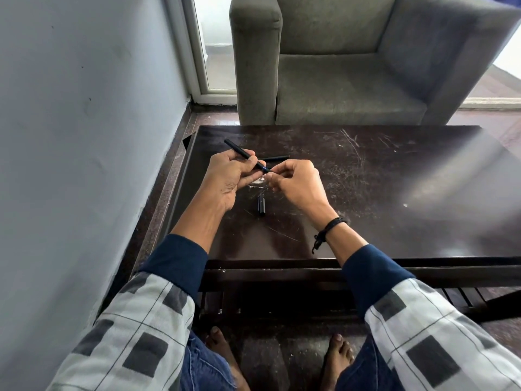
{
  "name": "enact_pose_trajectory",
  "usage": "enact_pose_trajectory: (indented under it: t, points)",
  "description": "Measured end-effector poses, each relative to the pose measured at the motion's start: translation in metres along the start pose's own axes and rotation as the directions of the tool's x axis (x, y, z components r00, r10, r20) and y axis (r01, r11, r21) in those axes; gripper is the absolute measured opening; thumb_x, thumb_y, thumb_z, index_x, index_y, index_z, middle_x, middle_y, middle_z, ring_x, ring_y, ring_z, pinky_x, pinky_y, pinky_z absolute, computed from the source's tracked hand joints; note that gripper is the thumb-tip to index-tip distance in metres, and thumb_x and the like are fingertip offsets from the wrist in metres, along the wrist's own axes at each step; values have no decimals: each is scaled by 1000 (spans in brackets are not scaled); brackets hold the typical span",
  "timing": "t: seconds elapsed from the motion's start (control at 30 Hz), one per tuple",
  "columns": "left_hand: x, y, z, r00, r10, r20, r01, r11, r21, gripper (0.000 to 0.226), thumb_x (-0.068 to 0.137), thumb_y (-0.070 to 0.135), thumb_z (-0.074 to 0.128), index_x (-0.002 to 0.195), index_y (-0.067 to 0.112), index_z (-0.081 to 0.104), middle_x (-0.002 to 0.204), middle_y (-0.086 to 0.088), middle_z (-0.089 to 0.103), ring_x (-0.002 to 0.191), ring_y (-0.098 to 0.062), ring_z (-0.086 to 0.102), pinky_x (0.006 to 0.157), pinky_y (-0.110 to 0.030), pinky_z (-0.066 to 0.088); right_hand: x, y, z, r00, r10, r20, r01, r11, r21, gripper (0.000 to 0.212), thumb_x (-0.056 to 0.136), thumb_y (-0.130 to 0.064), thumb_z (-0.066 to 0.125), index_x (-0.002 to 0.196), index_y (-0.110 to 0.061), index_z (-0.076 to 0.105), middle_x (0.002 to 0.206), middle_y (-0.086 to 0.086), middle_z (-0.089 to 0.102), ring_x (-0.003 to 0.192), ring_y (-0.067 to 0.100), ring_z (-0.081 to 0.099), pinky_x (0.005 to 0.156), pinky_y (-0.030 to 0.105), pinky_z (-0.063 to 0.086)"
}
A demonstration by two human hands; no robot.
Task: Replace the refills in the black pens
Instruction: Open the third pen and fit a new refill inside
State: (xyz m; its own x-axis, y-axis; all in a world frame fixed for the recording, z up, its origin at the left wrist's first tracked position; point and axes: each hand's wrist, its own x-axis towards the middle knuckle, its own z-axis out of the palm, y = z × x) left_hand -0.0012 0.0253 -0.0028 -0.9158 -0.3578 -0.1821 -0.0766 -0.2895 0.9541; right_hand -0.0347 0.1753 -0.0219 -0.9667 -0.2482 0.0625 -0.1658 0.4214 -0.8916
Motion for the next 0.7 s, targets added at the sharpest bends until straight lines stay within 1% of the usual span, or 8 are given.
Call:
enact_pose_trajectory:
  t: [0.07,0.17,0.27,0.33,0.4,0.57,0.67,0.7]
  points:
    - [0,1,0,1000,2,2,-2,1000,-9,12,94,-9,57,95,1,63,88,-18,72,84,-24,74,71,-29,62,0,0,1,1000,11,26,-11,1000,11,14,94,-23,71,80,-19,73,71,-2,76,66,10,72,81,46,61]
    - [0,1,0,1000,7,1,-7,1000,-12,12,94,-10,57,96,0,62,87,-19,71,83,-24,74,70,-28,62,0,0,2,999,17,49,-17,1000,1,19,97,-27,66,81,-18,74,71,-4,76,66,10,72,82,48,61]
    - [1,0,0,1000,2,-4,-2,1000,4,11,94,-9,57,97,0,63,87,-18,72,84,-24,75,70,-29,61,-1,-2,1,999,-15,39,14,999,31,8,91,-29,75,87,-24,71,71,-1,76,65,8,72,79,46,62]
    - [1,0,0,1000,1,-4,-1,1000,1,12,94,-8,58,96,1,64,87,-18,73,86,-25,74,70,-29,61,-1,1,0,999,-24,24,24,1000,9,18,83,-29,83,89,-28,66,74,2,76,68,13,74,76,44,62]
    - [2,0,0,1000,-2,-4,2,1000,-4,12,93,-9,58,95,2,64,87,-18,72,87,-24,74,70,-29,61,0,2,-1,1000,-19,12,19,1000,-20,20,81,-27,85,87,-27,65,76,2,76,71,17,74,76,46,62]
    - [1,0,0,1000,3,-1,-3,1000,-9,12,93,-9,58,97,0,64,87,-19,73,85,-25,75,71,-30,62,0,0,1,999,5,46,-6,1000,29,10,94,-24,71,85,-21,70,72,-3,77,69,13,74,81,48,61]
    - [2,0,-1,1000,5,-9,-5,1000,-4,12,93,-9,58,98,0,64,88,-19,73,87,-25,75,70,-29,61,-1,-1,1,999,-11,49,10,1000,9,10,89,-31,77,89,-25,70,77,-1,77,66,8,73,77,41,62]
    - [2,0,-1,1000,5,-10,-5,1000,-4,12,93,-9,58,98,0,64,88,-19,72,88,-25,75,70,-29,61,-1,-1,1,999,-17,37,17,1000,-9,15,85,-32,82,90,-26,69,79,0,76,65,9,73,74,38,62]
